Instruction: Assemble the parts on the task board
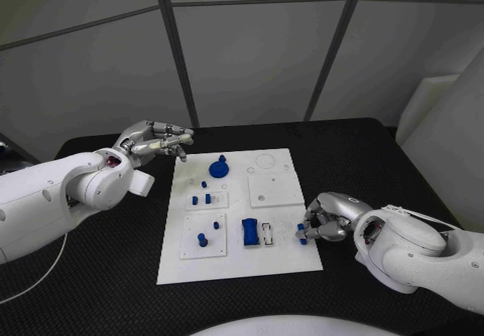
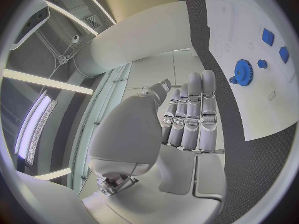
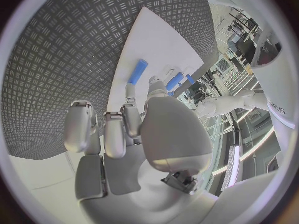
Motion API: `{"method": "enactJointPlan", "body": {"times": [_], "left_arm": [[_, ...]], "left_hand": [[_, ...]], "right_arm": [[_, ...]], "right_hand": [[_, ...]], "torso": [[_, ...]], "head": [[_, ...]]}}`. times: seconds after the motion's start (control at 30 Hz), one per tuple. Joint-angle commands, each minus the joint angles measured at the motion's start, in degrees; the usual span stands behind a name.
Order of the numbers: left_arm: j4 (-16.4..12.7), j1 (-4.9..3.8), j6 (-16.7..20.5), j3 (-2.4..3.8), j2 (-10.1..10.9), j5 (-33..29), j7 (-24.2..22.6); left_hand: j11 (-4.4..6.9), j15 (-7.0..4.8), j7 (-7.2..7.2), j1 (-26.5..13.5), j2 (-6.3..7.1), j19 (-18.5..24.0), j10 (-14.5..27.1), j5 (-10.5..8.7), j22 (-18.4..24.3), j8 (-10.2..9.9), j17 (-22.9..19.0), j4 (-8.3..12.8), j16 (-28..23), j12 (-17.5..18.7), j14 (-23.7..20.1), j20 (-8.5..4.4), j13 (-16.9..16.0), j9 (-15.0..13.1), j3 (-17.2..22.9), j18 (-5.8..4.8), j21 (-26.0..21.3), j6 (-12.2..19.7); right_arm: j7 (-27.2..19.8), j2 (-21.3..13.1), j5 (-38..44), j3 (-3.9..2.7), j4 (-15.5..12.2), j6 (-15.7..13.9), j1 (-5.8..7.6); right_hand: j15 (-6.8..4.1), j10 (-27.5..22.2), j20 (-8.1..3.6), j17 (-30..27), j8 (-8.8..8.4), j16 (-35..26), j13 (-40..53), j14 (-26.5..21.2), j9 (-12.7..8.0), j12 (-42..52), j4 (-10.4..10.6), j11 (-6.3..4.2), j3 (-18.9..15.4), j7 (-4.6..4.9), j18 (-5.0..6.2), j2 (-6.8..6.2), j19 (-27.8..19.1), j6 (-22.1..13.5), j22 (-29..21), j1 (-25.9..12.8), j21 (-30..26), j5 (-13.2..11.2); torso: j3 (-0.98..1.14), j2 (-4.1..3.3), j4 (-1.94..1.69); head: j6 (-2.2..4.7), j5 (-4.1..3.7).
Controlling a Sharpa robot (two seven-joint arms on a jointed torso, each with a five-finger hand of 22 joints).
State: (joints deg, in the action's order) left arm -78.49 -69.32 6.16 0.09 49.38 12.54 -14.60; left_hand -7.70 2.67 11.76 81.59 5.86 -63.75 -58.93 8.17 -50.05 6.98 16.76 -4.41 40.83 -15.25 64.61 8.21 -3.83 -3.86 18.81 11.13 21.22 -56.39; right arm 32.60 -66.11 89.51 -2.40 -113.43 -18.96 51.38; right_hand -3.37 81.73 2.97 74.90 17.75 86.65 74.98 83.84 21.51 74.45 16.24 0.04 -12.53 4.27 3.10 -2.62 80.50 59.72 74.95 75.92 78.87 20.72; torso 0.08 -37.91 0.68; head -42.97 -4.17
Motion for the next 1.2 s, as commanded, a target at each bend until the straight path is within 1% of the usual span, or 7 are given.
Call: {"method": "enactJointPlan", "body": {"times": [0.03,0.17,0.4,0.83,1.0,1.1,1.2], "left_arm": [[-0.1,-0.06,0.1,0.04,0.1,-0.3,-0.9],[-0.1,-0.06,0.0,0.03,0.1,-0.3,-0.9],[-0.1,-0.06,-0.1,0.03,0.2,-0.3,-0.7],[-0.3,-0.05,-0.4,0.03,0.4,-0.3,-0.3],[-0.3,-0.05,-0.5,0.02,0.5,-0.3,-0.2],[-0.3,-0.05,-0.6,0.02,0.5,-0.3,-0.1],[-0.4,-0.05,-0.7,0.02,0.5,-0.3,0.0]], "left_hand": [[0.09,0.13,0.0,0.3,0.07,-0.2,0.3,-0.03,0.0,0.2,-0.1,0.2,-0.3,-0.2,0.3,0.03,-0.1,0.0,0.0,-0.69,-0.3,0.1],[0.08,0.13,0.0,0.3,0.07,-0.2,0.3,-0.03,0.1,0.2,-0.1,0.2,-0.3,-0.2,0.3,0.03,-0.1,0.0,0.0,-0.69,-0.3,0.1],[0.08,0.13,0.0,0.3,0.07,-0.2,0.3,-0.03,0.1,0.2,-0.1,0.2,-0.3,-0.2,0.3,0.03,-0.1,0.0,0.0,-0.69,-0.3,0.1],[0.06,0.14,0.03,0.2,0.09,-0.2,0.3,-0.05,0.1,0.2,-0.1,0.2,-0.4,-0.2,0.3,0.03,-0.1,0.0,0.0,-0.7,-0.3,0.1],[0.05,0.16,0.04,0.1,0.11,-0.2,0.3,-0.06,0.1,0.2,-0.1,0.1,-0.4,-0.2,0.3,0.04,-0.1,0.0,-0.1,-0.71,-0.4,0.1],[0.05,0.16,0.04,0.1,0.11,-0.2,0.3,-0.06,0.1,0.2,-0.1,0.1,-0.4,-0.2,0.3,0.04,-0.1,0.0,-0.1,-0.71,-0.4,0.1],[0.02,0.18,0.07,0.0,0.13,-0.2,0.4,-0.07,0.1,0.2,-0.1,0.1,-0.4,-0.2,0.3,0.05,0.0,0.0,-0.1,-0.72,-0.4,0.2]], "right_arm": [[1.3,0.3,3.5,0.0,0.1,2.4,-0.23],[1.7,0.7,3.8,0.0,0.3,2.8,-0.47],[2.5,1.5,4.8,0.01,0.9,3.7,-0.65],[4.3,4.3,7.5,0.01,2.1,3.0,-1.63],[4.7,5.0,8.5,0.01,2.4,2.9,-1.76],[4.8,5.6,9.5,0.01,2.7,3.3,-1.79],[5.0,6.5,11.5,0.01,3.2,4.8,-1.82]], "right_hand": [[-0.2,0.3,0.07,9.0,-0.12,0.3,1.2,5.0,0.1,0.2,0.1,-0.04,-0.3,0.02,0.31,0.02,0.5,0.5,1.1,0.2,0.3,0.2],[-0.23,0.5,0.03,9.1,-0.11,0.4,1.4,5.0,0.1,0.5,0.2,-0.09,-0.4,-0.03,0.28,0.11,0.6,0.7,1.2,0.1,0.4,0.3],[-0.38,0.9,-0.1,9.4,-0.03,0.5,2.0,5.1,0.4,1.2,0.2,-0.27,-0.4,-0.26,0.21,0.6,0.8,1.2,1.5,0.3,0.6,0.5],[-0.62,1.0,-0.34,9.5,-0.14,0.6,2.3,5.1,0.8,1.5,-0.4,-0.54,-0.1,-0.53,0.19,1.13,0.8,1.6,1.6,1.9,0.7,0.7],[-0.65,0.9,-0.41,9.4,-0.31,0.6,2.3,5.1,0.9,1.4,-0.6,-0.55,-0.2,-0.53,0.21,1.19,0.7,1.6,1.5,2.5,0.6,1.4],[-0.64,0.8,-0.42,9.4,-0.49,0.6,2.3,5.0,0.9,1.3,-0.8,-0.51,-0.2,-0.46,0.25,1.1,0.6,1.4,1.4,2.9,0.4,1.7],[-0.55,0.5,-0.38,9.2,-0.86,0.4,2.1,5.0,0.9,1.1,-1.1,-0.37,-0.3,-0.27,0.34,0.98,0.3,1.0,0.9,3.7,0.0,1.8]], "torso": [[-0.05,-0.01,-0.02],[0.01,-0.03,0.01],[0.0,-0.03,0.0],[-0.05,-0.12,-0.12],[-0.02,-0.04,-0.02],[-0.04,-0.02,0.01],[-0.05,0.02,-0.05]], "head": [[0.07,0.01],[0.05,0.22],[-0.11,0.32],[-0.33,0.21],[-0.39,0.43],[-0.4,0.43],[-0.38,0.42]]}}
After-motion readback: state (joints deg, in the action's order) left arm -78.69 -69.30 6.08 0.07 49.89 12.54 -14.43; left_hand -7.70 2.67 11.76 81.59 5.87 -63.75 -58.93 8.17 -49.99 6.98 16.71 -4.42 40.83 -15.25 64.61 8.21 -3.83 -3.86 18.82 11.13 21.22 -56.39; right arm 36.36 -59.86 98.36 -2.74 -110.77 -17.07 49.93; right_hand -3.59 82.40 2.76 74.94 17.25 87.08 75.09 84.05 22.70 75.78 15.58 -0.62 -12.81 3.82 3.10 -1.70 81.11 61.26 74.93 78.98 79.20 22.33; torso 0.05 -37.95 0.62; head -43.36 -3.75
